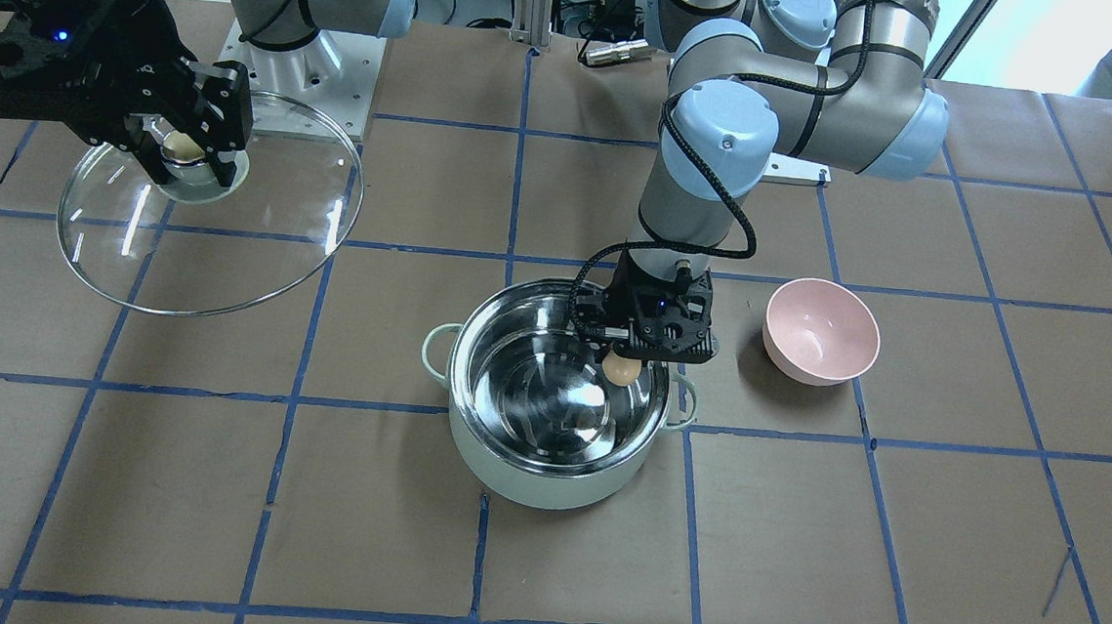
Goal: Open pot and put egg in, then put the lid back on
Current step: 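Lift the egg from the bowl with the left gripper and carry it over the pot, then open the left gripper to drop the egg into the pot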
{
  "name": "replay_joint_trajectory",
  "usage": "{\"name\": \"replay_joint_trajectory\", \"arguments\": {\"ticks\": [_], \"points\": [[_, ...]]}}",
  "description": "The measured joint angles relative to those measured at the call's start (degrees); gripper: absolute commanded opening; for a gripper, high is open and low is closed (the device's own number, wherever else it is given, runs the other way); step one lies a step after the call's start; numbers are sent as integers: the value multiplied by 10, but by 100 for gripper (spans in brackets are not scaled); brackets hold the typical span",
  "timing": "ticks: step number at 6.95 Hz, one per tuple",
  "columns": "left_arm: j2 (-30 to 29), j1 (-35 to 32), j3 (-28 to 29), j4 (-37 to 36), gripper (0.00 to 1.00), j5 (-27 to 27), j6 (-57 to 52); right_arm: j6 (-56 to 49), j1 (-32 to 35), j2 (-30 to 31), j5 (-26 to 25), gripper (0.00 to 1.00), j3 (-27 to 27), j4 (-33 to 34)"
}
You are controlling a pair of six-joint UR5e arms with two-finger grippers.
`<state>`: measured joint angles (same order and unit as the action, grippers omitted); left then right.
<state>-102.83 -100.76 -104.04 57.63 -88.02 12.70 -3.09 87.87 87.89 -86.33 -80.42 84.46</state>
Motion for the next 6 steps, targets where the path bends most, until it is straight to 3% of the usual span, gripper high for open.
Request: {"name": "replay_joint_trajectory", "arguments": {"ticks": [2,4,6], "points": [[-2,-2,-1,-2,99,-3,4,-1,0,0,0,9,-1,-1],[14,1,13,6,100,-5,5,-1,0,0,0,9,-1,0],[59,45,28,83,100,-4,-18,-1,0,0,0,9,-1,-1]]}}
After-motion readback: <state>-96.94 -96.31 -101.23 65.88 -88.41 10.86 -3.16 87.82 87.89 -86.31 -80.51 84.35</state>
